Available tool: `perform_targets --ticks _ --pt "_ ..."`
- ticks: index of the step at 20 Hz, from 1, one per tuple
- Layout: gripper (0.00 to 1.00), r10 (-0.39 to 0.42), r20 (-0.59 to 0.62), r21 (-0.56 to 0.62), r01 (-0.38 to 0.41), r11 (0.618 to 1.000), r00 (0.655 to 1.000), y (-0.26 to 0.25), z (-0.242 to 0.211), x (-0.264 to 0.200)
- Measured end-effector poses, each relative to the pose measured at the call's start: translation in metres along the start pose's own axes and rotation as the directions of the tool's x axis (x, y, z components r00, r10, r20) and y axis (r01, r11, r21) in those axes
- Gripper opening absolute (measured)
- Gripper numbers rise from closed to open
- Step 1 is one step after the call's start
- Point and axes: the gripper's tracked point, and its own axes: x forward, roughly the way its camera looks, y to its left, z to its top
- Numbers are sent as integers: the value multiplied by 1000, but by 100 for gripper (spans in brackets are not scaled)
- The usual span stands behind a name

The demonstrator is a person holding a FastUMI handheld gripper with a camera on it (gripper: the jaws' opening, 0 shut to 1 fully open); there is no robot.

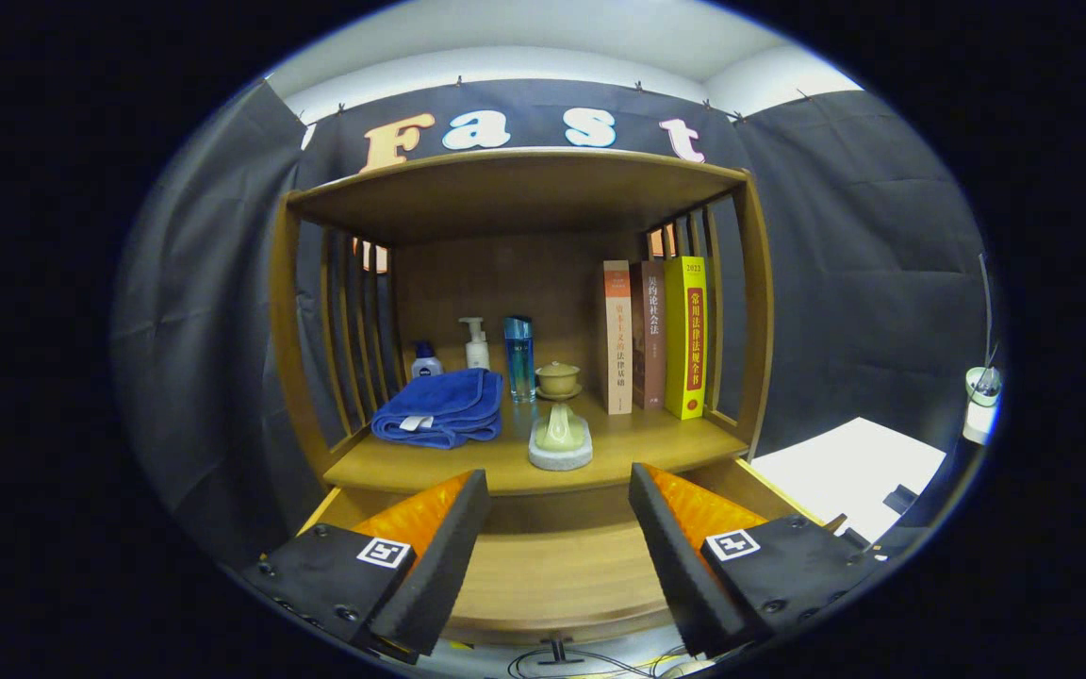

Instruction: Pull open the drawer, take out the items inside it, and place them on the countertop above the cabinet.

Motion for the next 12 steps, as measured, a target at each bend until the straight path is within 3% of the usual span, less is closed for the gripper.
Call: perform_targets --ticks 12 --pt "96 -15 21 -108 17 994 1000 2 -69 -62"
